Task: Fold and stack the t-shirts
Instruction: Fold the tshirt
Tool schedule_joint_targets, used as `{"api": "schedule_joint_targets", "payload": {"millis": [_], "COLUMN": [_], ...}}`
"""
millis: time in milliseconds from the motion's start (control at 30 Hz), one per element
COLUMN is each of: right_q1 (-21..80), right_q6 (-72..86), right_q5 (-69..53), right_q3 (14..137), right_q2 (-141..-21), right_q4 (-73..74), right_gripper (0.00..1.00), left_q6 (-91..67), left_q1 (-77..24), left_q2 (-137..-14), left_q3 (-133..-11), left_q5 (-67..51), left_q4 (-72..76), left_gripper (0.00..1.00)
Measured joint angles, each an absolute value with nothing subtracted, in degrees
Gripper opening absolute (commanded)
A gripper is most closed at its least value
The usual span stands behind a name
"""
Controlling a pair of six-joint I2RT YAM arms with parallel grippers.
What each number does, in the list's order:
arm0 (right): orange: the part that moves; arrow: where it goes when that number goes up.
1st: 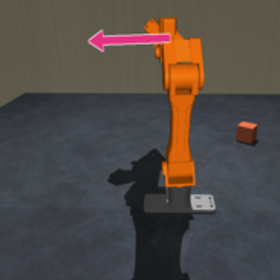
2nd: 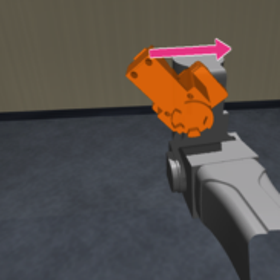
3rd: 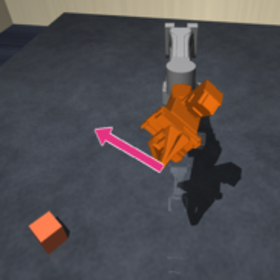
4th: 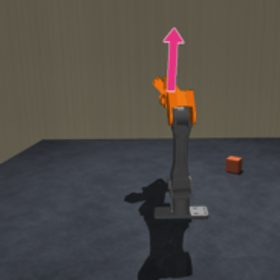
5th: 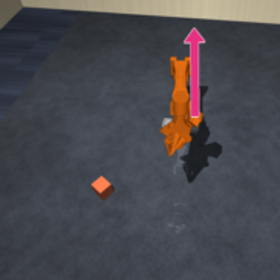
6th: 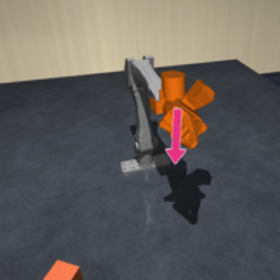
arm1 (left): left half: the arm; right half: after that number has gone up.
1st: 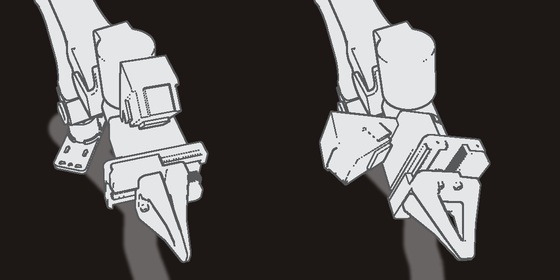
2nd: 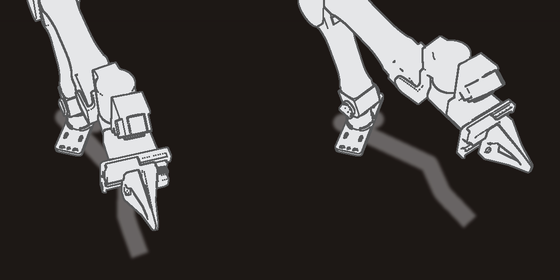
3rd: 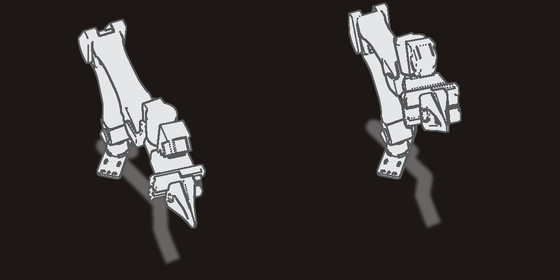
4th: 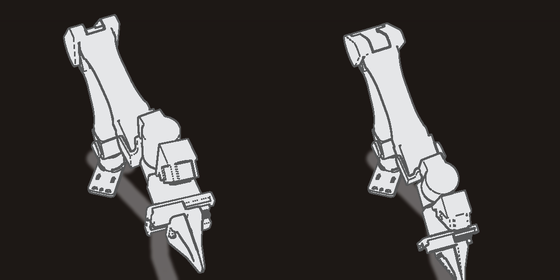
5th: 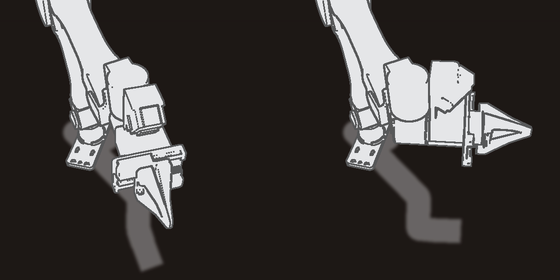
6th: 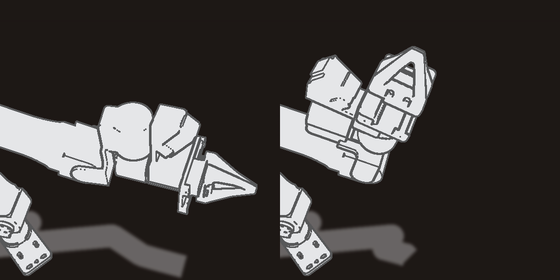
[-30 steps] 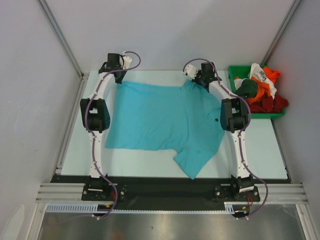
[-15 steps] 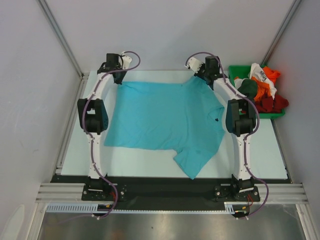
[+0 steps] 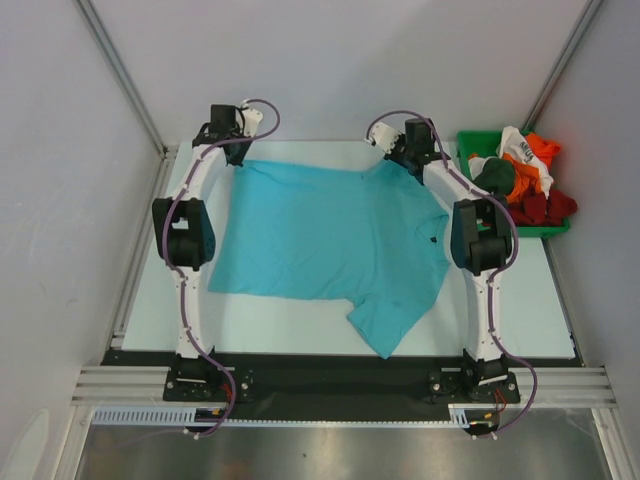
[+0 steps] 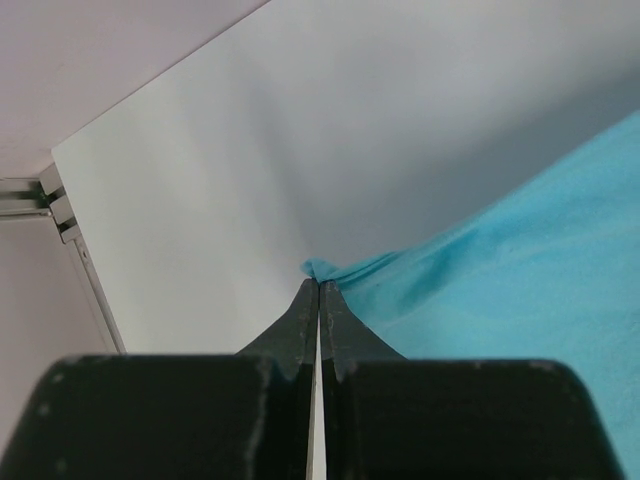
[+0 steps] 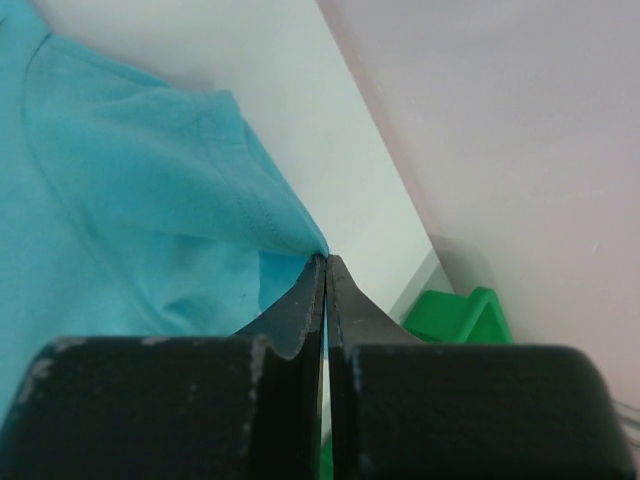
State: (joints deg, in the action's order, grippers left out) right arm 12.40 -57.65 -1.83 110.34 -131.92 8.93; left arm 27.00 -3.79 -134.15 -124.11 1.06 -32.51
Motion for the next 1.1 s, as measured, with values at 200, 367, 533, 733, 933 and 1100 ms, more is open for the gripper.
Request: {"api": "schedule_joint_targets", "payload": {"millis": [200,367,533,733,933,1100], "right_q1": [12.56,12.53,12.60,13.23,14.50,15.49], "right_q6": [-57.82,-58.15,-58.11,-57.69,-56.82,-55.96], "right_q5": [-1.45,-1.32,-1.32,-1.30,-1.30,-1.32], "right_q3": [103.55,98.37,94.76,89.06,82.59,77.69], "right_q2": [-126.45,-119.79,-114.43,-110.32,-106.50,-101.45], "right_q4": [9.13,9.13,9.15,9.69,11.35,12.80], "right_gripper": [0.00,0.00,0.00,0.00,0.00,0.00], "left_q6": [27.29,27.77,28.14,28.51,28.53,28.51], "left_q1": [-3.79,-3.77,-3.77,-3.73,-3.73,-3.73], "left_q2": [-129.12,-124.53,-121.49,-119.50,-116.97,-114.50], "left_q3": [-115.57,-111.15,-108.88,-105.54,-99.59,-95.35], "left_q5": [-0.54,-0.71,-0.75,-0.84,-0.86,-0.86], "left_q4": [-30.63,-29.47,-27.92,-27.07,-26.24,-25.19], "left_gripper": [0.01,0.00,0.00,0.00,0.01,0.01]}}
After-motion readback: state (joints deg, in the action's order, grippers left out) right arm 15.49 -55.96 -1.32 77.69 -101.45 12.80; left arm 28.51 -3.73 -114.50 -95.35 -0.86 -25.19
